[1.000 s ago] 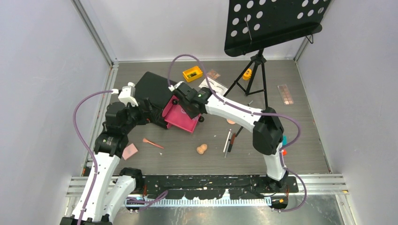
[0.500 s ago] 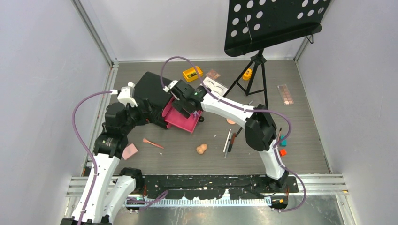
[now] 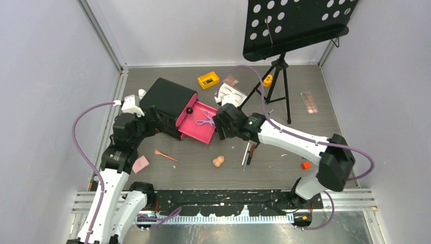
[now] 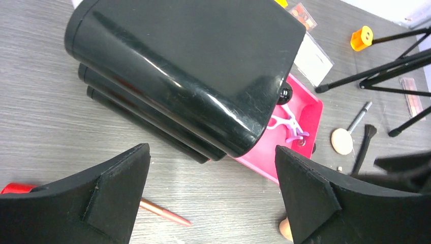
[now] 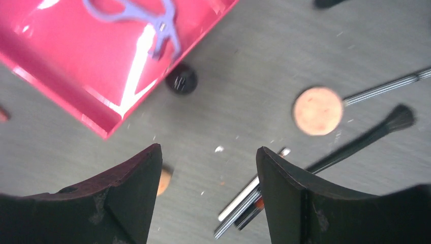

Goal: Organize the makeup
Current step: Place the makeup tool in the drawer, then pick up the makeup brush from the center of the board.

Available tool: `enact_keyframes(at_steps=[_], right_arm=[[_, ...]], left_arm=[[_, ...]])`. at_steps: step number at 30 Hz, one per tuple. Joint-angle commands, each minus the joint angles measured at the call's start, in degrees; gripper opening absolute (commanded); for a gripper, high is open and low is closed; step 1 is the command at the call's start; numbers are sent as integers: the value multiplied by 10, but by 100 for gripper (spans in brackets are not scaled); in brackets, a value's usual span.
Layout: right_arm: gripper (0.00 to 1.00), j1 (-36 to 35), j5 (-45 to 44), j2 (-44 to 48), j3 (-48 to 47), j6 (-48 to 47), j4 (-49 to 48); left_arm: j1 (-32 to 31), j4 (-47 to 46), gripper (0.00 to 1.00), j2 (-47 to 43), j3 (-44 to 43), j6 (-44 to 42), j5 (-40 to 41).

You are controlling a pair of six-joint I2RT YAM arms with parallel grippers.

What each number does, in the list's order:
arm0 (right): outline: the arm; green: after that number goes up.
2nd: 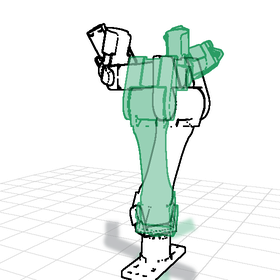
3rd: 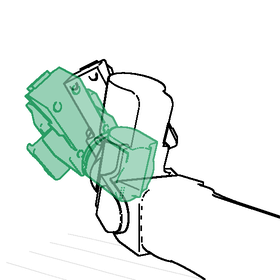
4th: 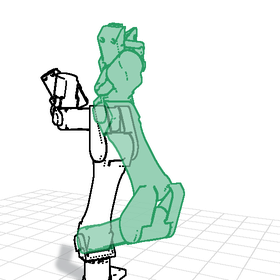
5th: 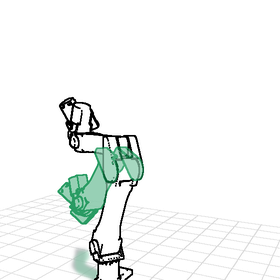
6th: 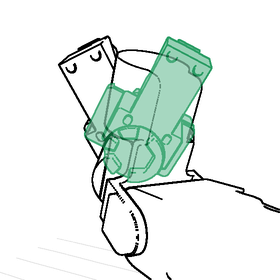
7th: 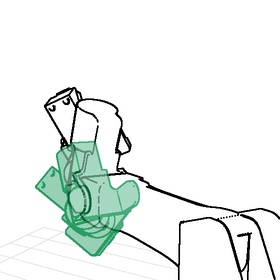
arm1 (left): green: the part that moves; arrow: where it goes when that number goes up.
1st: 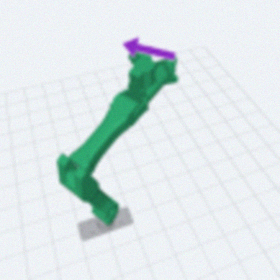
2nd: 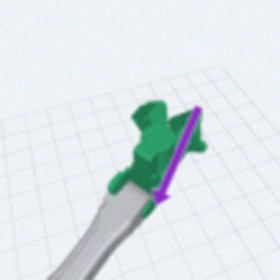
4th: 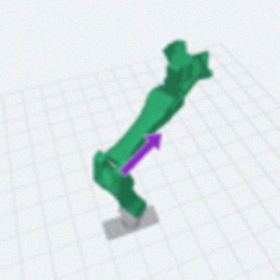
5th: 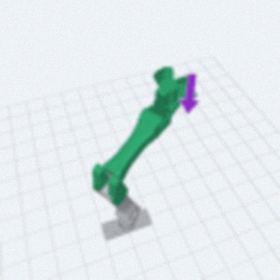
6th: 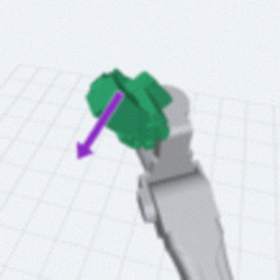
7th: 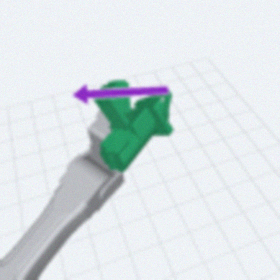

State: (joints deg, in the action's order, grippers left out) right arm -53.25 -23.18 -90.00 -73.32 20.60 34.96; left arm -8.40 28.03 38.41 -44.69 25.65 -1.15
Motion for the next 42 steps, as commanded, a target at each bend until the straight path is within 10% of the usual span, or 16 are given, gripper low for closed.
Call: enact_keyframes(at_steps=[1,6,14,33,42], right_arm=[[72,-38,133,64,91,-5,-119],[74,-184,107,18,45,-119,-114],[74,-209,140,-190,-119,-158,-138],[80,-153,202,-485,-448,-272,-66],[56,-151,210,-551,-513,-264,-29]], left_arm=[[-1,4,95,-10,-25,23,48],[-1,63,99,-27,-93,17,102],[-1,184,99,0,-269,-60,97],[-5,203,100,-75,-217,-176,120],[-21,168,100,-134,-169,-177,164]])
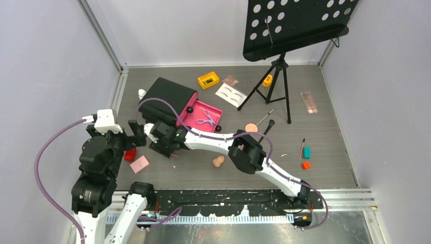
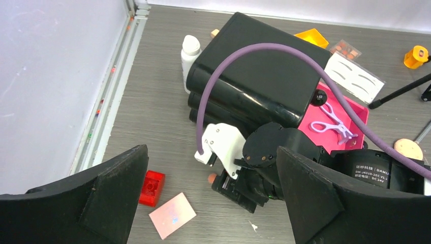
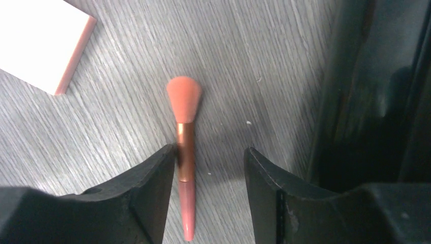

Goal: Organize the makeup
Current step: Pick up the makeup brush from the center of the board.

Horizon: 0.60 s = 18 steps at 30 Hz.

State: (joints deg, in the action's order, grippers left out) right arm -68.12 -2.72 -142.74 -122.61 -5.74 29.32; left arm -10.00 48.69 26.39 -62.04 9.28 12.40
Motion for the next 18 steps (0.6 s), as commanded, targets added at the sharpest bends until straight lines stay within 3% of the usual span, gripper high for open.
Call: enact_keyframes(at_steps=[1,9,13,18], right_arm=[[52,-2,10,-23,-17,2,27],[16,-10,49,50,88,24,-32],[9,-18,51,135,187,47,-79],[7,-26,52,261,339,83,-127]], left_arm=[[-5,-38,100,-12,4,-12,26],[-5,-40,100,4,8,-3,3],[-5,-45,100,5,17,3,-1],[-5,-54,100,8,29,6,-5]])
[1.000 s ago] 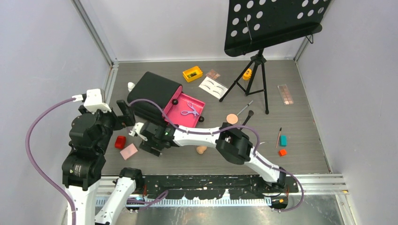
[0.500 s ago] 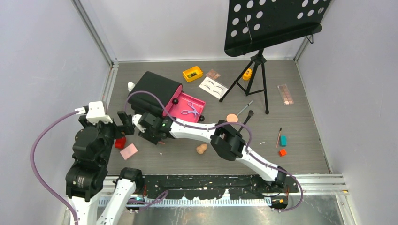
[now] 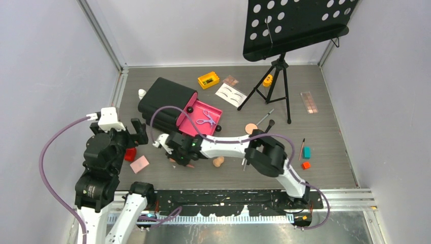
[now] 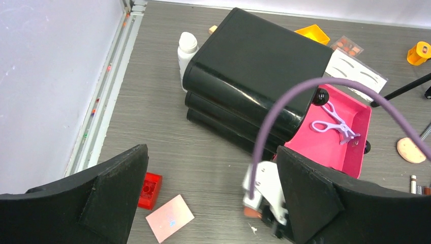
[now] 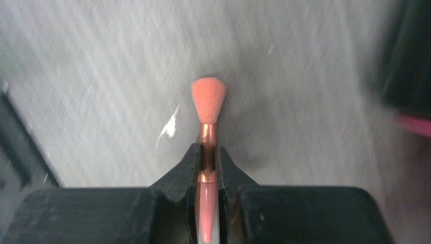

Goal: Organize the makeup
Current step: Pick up the makeup brush from the center of the board, then place the makeup brush in the drawer.

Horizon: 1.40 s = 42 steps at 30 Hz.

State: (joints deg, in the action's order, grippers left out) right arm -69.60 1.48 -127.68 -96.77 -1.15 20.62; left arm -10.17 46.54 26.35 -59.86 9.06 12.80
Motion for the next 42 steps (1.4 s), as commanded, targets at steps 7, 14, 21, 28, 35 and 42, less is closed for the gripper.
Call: enact_keyframes(at_steps=[7,14,21,28,35,42], right_arm=[[7,-11,-31,275,218,19,-28],[7,78,-70,348,223,-39,5],[7,158,-24,272,114,-105,49],[8,162,-1,164,-12,-130,100],[47,161,-13,158,10,-101,55],[55,163,-143,248,118,-15,-12]], left_arm=[[-3,-43,100,23,13,12,-16],[-3,-46,100,29,15,18,-21],[-3,-47,100,34,14,18,-27],[-3,-49,100,35,18,14,-23],[-3,-56,100,40,29,14,-25],[-3,-82,100,48,54,22,-37]])
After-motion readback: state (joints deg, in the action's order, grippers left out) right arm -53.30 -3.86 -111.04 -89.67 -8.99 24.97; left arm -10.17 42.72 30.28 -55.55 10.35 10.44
